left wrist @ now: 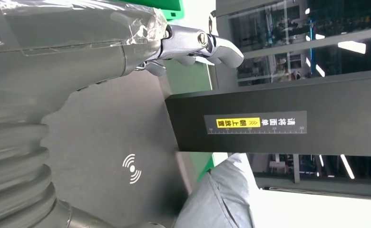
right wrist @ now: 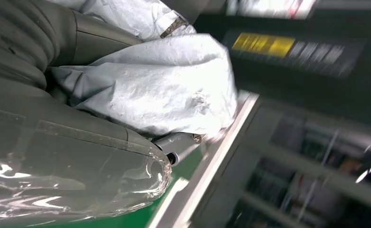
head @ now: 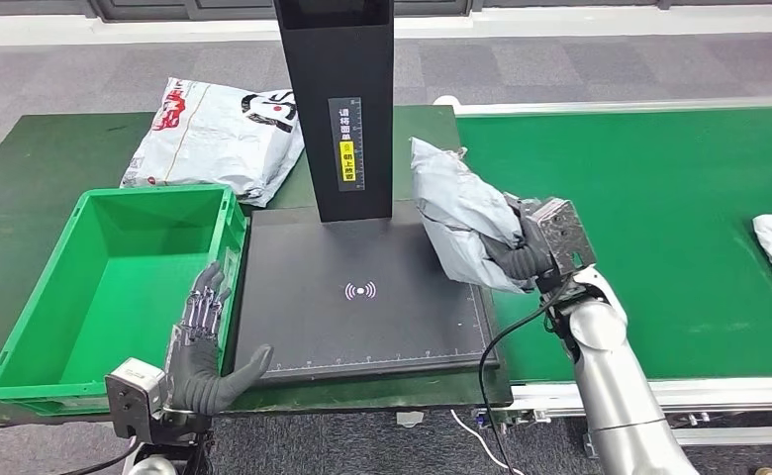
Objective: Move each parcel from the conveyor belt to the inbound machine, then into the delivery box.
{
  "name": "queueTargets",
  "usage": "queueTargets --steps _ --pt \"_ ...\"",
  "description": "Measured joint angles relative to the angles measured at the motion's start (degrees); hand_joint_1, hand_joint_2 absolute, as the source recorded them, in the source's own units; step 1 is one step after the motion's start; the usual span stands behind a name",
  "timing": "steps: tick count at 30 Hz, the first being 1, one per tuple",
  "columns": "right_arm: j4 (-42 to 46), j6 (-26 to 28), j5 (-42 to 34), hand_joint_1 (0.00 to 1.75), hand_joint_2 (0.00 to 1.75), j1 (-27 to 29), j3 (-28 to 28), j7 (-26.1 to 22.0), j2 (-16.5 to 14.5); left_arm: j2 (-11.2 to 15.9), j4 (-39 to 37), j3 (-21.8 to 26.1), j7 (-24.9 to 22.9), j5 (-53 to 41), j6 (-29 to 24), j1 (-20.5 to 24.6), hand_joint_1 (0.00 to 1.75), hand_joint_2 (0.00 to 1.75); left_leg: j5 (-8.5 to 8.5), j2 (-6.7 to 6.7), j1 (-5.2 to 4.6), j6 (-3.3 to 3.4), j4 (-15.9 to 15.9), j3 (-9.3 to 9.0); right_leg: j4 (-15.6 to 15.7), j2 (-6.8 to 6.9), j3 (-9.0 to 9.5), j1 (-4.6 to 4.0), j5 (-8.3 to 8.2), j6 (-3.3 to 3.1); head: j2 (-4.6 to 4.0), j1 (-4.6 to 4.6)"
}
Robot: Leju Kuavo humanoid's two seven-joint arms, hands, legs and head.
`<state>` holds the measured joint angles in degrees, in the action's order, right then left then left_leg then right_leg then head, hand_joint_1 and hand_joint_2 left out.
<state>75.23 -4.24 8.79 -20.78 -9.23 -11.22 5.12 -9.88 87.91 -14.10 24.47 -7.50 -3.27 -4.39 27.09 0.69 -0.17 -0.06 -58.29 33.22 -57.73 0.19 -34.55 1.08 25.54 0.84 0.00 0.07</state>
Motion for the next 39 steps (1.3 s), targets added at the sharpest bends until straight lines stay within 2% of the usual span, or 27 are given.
queueTargets --steps 4,9,18,26,39 --pt "-0.26 -1.92 -3.16 1.75 1.75 -3.62 -7.37 0.35 -2.66 0.0 -0.26 0.0 0.23 0.54 -1.27 0.42 0.0 1.75 -0.03 -0.11 0.03 -0.05 0.01 -0.03 -0.02 -0.1 -0.05 -0.04 -0.04 -0.06 0.0 -0.01" --pt "-0.71 -3.47 -7.04 1.75 1.75 -8.32 -17.19 1.4 -7.38 -0.01 -0.37 0.0 0.41 0.93 -2.9 0.53 0.0 1.75 -0.1 -0.12 0.19 -0.17 0.02 -0.04 -0.05 -0.13 -0.08 -0.18 -0.04 -0.1 0.0 -0.01" --pt "-2.87 -5.8 -13.48 1.75 1.75 -14.09 -27.83 4.1 -13.79 0.0 -0.73 0.0 0.42 1.49 -4.09 1.21 0.0 1.75 -0.11 -0.08 0.23 -0.21 0.02 -0.01 -0.05 -0.1 -0.08 -0.22 -0.06 -0.14 0.0 -0.01" --pt "-7.29 -6.12 -16.58 1.75 1.75 -16.42 -31.44 4.08 -16.77 0.0 -0.79 0.07 0.03 1.62 -4.57 1.6 0.0 1.75 -0.12 -0.07 0.23 -0.21 0.0 -0.01 -0.05 -0.09 -0.08 -0.22 -0.09 -0.16 0.0 -0.01" --pt "-9.76 -5.25 -17.28 1.75 1.75 -17.44 -31.36 3.19 -16.88 -0.01 -1.15 0.33 -0.28 1.67 -4.64 1.94 0.0 1.75 -0.12 -0.08 0.23 -0.21 0.0 -0.02 -0.04 -0.09 -0.1 -0.22 -0.09 -0.17 0.0 -0.02"
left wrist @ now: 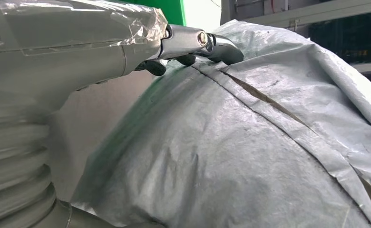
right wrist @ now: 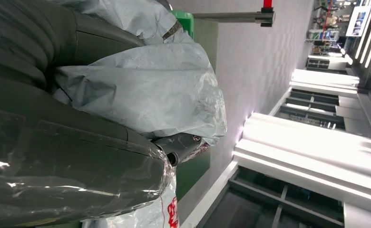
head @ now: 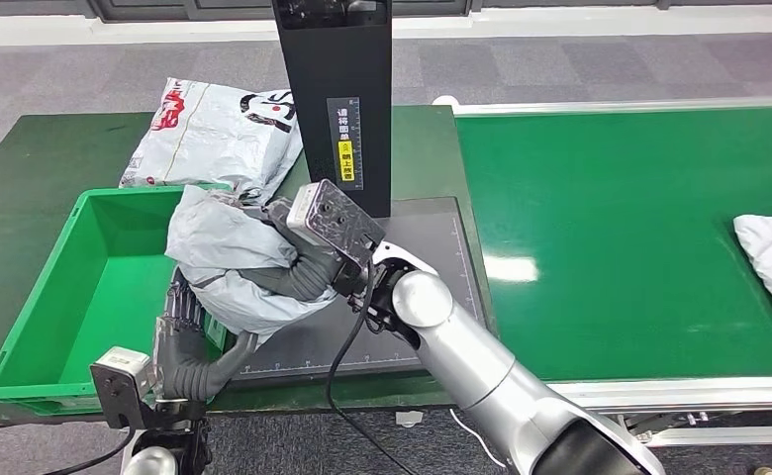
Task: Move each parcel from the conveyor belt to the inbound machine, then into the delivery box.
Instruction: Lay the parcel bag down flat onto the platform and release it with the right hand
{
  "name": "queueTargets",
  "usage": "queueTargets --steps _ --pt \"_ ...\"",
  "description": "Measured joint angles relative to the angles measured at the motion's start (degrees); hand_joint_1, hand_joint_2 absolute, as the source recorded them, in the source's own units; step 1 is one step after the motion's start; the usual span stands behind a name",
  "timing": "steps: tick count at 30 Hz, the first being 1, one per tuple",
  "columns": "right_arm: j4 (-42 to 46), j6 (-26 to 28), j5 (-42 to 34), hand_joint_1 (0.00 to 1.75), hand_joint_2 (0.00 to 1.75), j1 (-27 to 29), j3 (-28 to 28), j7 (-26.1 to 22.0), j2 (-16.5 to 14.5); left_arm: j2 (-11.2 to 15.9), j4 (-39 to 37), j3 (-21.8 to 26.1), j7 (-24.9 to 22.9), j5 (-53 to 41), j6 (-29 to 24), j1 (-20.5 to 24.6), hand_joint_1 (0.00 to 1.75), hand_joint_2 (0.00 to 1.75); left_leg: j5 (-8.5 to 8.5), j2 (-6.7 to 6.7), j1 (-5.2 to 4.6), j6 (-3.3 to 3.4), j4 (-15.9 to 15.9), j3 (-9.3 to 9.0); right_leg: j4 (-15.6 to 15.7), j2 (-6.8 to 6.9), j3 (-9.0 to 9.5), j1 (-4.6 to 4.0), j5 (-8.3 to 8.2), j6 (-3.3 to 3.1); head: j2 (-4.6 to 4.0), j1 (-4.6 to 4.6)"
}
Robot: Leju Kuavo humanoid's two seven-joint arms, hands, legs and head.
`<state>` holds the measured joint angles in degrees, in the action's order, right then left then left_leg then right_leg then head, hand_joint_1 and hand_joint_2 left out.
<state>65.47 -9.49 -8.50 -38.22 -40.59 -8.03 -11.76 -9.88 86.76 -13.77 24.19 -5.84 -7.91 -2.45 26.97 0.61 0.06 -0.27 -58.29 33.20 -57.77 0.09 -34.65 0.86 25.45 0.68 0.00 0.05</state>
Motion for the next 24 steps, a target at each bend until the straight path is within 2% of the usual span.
queueTargets --steps 7,18,24 --pt "-5.31 2.26 4.23 1.75 1.75 -1.18 3.62 -1.4 2.6 -0.04 0.28 1.43 -0.65 -0.51 0.53 -0.04 0.0 1.75 0.0 0.03 -0.01 0.01 -0.04 0.0 0.01 0.02 0.03 0.01 -0.03 0.0 0.0 0.0" --pt "-14.63 6.43 9.29 1.75 1.75 -1.68 15.02 -4.1 10.58 0.13 2.32 2.55 -1.05 -0.92 2.84 -2.45 0.0 1.75 0.02 0.06 -0.06 0.03 -0.08 0.04 0.06 0.04 0.02 0.03 -0.05 0.0 0.0 0.02" --pt "-16.26 7.37 11.45 1.75 1.75 -0.95 19.17 -3.18 13.09 0.36 2.31 2.55 -1.0 -0.91 3.13 -2.48 0.0 1.75 0.02 0.02 -0.04 0.02 -0.07 0.03 0.06 0.02 -0.01 0.02 -0.05 0.0 0.0 -0.01"
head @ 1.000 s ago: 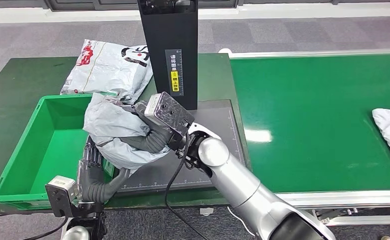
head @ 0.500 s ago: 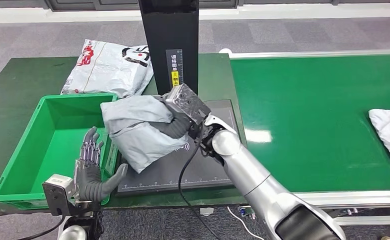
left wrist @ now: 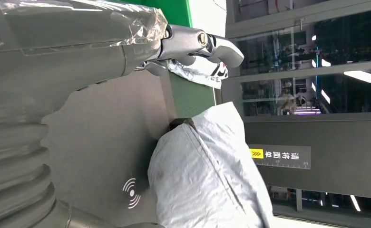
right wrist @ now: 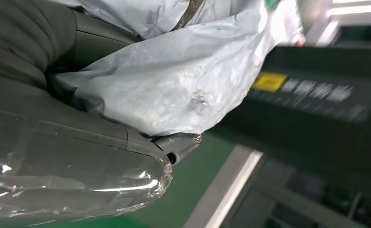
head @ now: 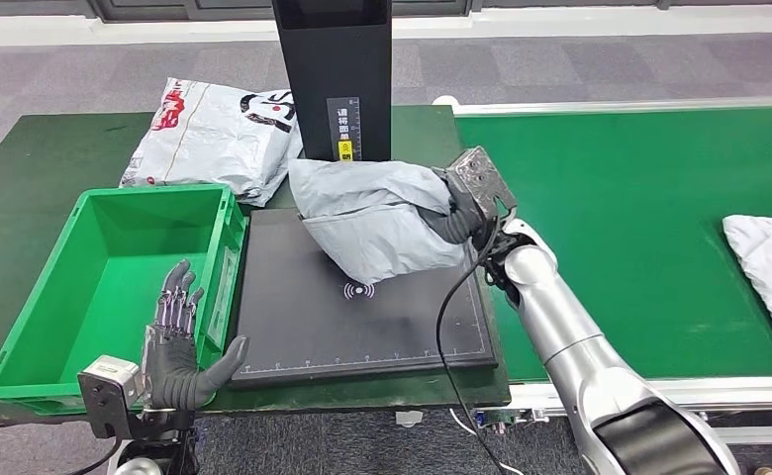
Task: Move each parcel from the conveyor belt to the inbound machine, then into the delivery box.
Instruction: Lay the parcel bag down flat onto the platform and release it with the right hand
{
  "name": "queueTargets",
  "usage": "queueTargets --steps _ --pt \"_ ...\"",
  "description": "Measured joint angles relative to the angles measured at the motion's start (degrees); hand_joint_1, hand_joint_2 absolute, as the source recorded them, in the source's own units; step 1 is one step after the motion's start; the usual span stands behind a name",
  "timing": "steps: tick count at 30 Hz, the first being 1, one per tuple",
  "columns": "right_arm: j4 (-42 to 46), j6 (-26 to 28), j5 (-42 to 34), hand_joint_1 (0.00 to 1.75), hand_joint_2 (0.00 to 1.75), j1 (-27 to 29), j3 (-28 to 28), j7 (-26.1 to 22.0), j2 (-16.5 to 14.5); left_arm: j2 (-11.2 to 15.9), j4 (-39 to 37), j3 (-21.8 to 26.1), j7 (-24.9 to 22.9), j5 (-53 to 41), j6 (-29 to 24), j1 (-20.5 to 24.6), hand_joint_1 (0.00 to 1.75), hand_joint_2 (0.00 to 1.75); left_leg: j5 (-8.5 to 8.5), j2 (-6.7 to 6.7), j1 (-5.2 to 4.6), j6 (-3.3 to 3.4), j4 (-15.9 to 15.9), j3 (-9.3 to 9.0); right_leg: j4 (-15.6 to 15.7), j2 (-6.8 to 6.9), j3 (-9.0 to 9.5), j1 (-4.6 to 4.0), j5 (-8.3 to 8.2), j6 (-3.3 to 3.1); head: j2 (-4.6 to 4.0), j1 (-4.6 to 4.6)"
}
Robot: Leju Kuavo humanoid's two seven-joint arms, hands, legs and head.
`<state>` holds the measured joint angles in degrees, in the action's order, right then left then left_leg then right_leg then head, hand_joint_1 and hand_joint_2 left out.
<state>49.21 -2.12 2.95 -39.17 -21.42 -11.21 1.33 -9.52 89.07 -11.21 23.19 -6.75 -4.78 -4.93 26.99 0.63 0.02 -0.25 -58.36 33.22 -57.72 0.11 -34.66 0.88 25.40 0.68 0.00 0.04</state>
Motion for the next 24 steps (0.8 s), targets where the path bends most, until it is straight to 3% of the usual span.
queueTargets --steps 4,8,24 --pt "-1.05 0.02 0.49 1.75 1.75 0.28 1.2 0.21 0.95 0.23 0.0 0.0 0.0 0.05 0.07 0.0 0.0 1.75 -0.01 -0.05 0.01 -0.01 0.0 -0.01 0.0 -0.03 0.0 -0.01 0.0 -0.01 0.0 0.01" --pt "-1.72 0.05 0.55 0.01 1.75 0.3 1.36 0.26 1.45 0.29 0.0 0.0 0.0 0.06 0.09 0.01 0.0 1.75 -0.01 -0.06 0.01 -0.01 0.01 -0.02 0.0 -0.05 0.0 0.0 -0.01 -0.01 0.0 0.02" --pt "-8.1 -0.14 2.15 0.0 1.75 0.23 2.36 1.39 1.66 0.74 -0.61 -0.07 -0.01 0.85 0.51 0.27 0.0 1.75 -0.01 -0.06 0.01 -0.01 0.01 -0.02 0.0 -0.05 0.0 0.0 -0.01 -0.01 0.0 0.01"
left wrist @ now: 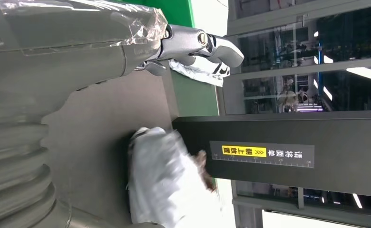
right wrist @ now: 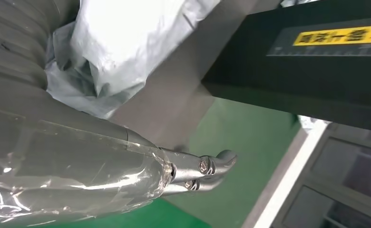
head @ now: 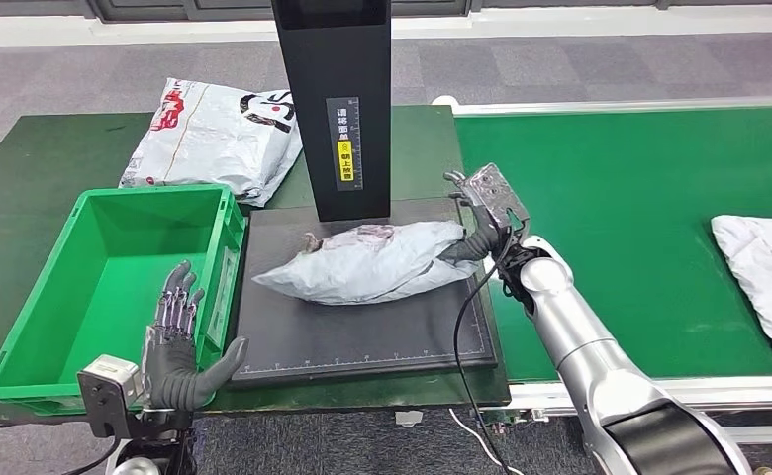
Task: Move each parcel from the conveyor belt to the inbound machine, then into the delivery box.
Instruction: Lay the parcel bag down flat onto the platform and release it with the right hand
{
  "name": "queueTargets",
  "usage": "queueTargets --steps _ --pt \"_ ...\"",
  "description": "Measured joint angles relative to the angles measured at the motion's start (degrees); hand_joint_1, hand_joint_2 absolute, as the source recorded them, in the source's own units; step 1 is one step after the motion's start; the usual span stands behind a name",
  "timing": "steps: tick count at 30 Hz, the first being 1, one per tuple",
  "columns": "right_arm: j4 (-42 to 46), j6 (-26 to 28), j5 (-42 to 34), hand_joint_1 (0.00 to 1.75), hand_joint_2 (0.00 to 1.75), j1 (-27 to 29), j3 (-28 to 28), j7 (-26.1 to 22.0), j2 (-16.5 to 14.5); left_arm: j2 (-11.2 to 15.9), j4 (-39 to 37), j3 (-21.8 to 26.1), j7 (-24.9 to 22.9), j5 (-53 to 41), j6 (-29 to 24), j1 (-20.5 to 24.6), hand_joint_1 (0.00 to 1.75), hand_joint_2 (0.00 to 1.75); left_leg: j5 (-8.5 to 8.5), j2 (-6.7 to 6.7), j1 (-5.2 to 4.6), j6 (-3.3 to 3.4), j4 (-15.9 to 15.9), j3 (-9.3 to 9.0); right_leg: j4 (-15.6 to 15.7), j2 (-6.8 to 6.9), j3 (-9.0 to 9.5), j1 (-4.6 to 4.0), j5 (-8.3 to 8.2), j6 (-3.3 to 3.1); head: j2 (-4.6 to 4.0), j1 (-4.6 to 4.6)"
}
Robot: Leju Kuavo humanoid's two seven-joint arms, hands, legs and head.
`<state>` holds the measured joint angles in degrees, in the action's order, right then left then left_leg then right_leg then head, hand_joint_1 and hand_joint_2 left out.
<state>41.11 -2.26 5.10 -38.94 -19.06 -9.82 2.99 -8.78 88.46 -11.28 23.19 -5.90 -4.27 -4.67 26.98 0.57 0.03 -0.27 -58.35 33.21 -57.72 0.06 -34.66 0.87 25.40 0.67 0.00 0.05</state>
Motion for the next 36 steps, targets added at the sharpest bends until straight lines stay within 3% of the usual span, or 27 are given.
queueTargets --steps 11,15,23,27,31,36 --pt "-6.42 1.77 2.37 0.0 1.75 -1.0 -0.04 1.34 -3.43 -0.03 -1.28 -0.44 -0.28 0.48 -0.09 1.41 0.0 1.75 0.0 -0.02 0.01 0.0 0.0 0.0 -0.01 -0.02 0.01 0.0 -0.01 0.0 0.0 0.01" --pt "-8.57 -1.75 -2.47 0.0 0.0 -1.43 0.01 0.92 -4.01 -0.03 -1.27 -0.44 -0.41 0.58 -0.21 1.41 0.0 1.75 -0.01 -0.01 0.01 0.0 0.0 0.0 -0.01 -0.01 0.01 0.0 -0.01 0.0 0.0 0.0" --pt "-8.82 -15.38 -18.18 0.0 0.0 -1.04 5.02 -1.74 -3.31 0.01 -1.45 -0.44 -0.36 0.61 -0.51 1.26 0.0 1.75 0.0 0.02 0.0 0.0 0.0 0.02 0.0 0.01 0.0 0.01 -0.01 0.0 0.0 0.0" --pt "-8.11 -16.23 -19.51 0.0 1.75 -0.56 6.15 -1.7 -2.67 0.03 -1.7 -0.44 -0.32 0.67 -0.52 1.18 0.0 1.75 0.0 0.0 -0.01 0.0 0.0 0.02 0.0 0.0 0.0 0.01 -0.01 0.0 0.0 0.01" --pt "-6.88 -17.8 -21.93 0.0 0.0 0.39 6.83 -1.98 -2.36 0.05 -1.98 -0.44 -0.32 0.73 -0.53 1.17 0.0 1.75 0.0 0.0 0.0 0.0 0.0 0.0 0.0 0.0 -0.01 0.0 -0.01 0.0 0.0 0.0" --pt "3.75 -20.44 -29.5 0.0 0.0 7.02 7.7 -0.59 -1.76 0.06 -2.4 -0.44 -0.15 0.75 -0.97 0.9 0.0 1.75 0.03 0.09 0.01 -0.02 0.01 0.03 0.0 0.05 -0.01 -0.01 0.02 -0.02 0.0 0.01"
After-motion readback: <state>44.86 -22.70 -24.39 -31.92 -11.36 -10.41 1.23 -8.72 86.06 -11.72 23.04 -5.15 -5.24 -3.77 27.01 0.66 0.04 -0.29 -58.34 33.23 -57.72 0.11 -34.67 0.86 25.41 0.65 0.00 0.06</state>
